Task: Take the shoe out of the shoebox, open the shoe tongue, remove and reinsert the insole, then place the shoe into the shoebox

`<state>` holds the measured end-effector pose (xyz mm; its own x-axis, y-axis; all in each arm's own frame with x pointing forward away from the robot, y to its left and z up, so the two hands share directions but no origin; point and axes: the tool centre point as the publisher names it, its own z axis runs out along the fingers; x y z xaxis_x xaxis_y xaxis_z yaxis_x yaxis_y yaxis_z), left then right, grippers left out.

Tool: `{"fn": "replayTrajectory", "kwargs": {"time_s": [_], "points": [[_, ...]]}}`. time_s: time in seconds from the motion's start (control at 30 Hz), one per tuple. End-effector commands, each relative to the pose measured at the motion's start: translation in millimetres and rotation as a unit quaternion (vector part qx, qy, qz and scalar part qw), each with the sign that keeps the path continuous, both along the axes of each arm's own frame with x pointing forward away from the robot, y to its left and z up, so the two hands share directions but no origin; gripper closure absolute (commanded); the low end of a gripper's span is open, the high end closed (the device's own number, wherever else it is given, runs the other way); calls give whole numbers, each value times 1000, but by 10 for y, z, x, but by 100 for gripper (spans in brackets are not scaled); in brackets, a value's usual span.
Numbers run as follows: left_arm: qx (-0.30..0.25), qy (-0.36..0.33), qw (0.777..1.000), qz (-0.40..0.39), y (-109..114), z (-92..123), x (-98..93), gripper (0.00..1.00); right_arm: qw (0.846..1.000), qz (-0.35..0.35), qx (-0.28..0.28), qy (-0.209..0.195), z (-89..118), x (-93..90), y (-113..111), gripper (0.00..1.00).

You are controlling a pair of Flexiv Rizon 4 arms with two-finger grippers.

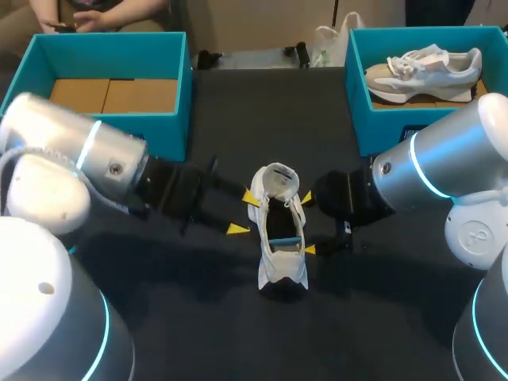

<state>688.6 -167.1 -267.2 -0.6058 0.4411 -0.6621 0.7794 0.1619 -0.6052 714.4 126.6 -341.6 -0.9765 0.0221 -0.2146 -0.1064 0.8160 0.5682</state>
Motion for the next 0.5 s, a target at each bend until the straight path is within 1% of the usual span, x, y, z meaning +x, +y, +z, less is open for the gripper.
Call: {"fn": "replayTrajectory", "kwargs": {"time_s": [0.03,0.07,0.1,0.13,0.17,0.2,0.33,0.43,0.47,0.5], "points": [[108,18,990,-92,16,36,94,42,1000,-1,0,-1,-2,-9,3,0],[116,17,988,-103,19,37,102,31,1000,-1,0,-1,-2,-9,3,0],[129,23,985,-111,26,39,110,18,1000,-1,0,-1,-2,-9,3,0],[139,19,983,-119,40,42,120,11,1000,-1,0,-1,-2,-9,3,0],[141,27,982,-124,53,50,138,0,1000,-2,4,-1,2,0,-25,0],[140,42,981,-125,73,71,159,0,1000,-6,4,0,9,13,-59,0],[140,42,981,-125,73,71,159,0,1000,-7,-14,3,71,69,-211,0],[140,42,981,-125,73,71,159,0,1000,-10,-15,9,142,95,-322,0],[140,42,981,-125,73,71,159,0,1000,-12,-4,10,161,100,-366,0],[140,42,981,-125,73,71,159,0,1000,-12,-8,12,177,108,-407,0]]}}
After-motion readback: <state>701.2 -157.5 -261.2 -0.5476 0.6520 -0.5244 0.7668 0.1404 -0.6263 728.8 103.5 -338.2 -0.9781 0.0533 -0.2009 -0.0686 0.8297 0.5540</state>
